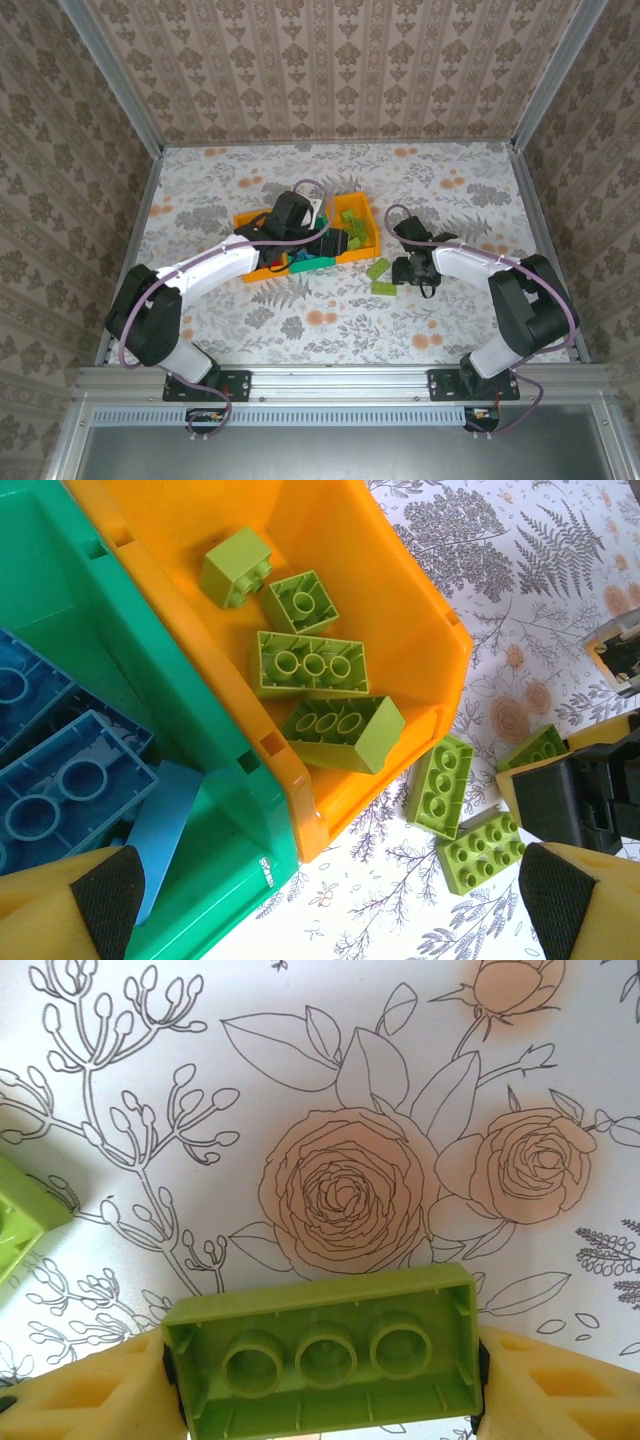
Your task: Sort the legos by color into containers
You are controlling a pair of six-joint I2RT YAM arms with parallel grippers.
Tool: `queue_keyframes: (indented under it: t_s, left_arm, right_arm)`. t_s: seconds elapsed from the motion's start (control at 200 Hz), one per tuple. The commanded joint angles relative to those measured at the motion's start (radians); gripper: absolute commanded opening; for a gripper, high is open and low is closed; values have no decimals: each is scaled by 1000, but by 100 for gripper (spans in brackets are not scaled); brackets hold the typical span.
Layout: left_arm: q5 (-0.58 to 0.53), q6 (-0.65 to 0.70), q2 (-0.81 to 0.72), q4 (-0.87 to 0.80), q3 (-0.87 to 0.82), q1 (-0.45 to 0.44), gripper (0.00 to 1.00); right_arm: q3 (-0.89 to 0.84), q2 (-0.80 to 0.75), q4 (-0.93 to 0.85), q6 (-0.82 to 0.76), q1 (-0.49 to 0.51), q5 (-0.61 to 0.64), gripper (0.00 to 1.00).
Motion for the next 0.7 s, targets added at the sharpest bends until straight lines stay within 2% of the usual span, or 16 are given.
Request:
queue_keyframes:
  t_s: [0.0, 0.28, 0.43, 0.525, 0.695]
  left_arm:
    - [-7, -16, -35, 4, -15, 11, 100]
    - [-27, -44, -74, 12, -71, 13, 100]
    - [-34, -54, -96, 21, -104, 12, 100]
    - [-54, -58, -116, 33, -133, 6, 100]
    - [-112, -34, -171, 59, -215, -57, 100]
  right_arm:
    - [16, -56, -13, 10, 8, -39, 54]
    - [136, -186, 43, 36, 27, -108, 50]
    - [220, -170, 128, 79, 34, -175, 49]
    - [287, -81, 157, 89, 53, -208, 49]
    - [425, 80, 129, 90, 82, -206, 50]
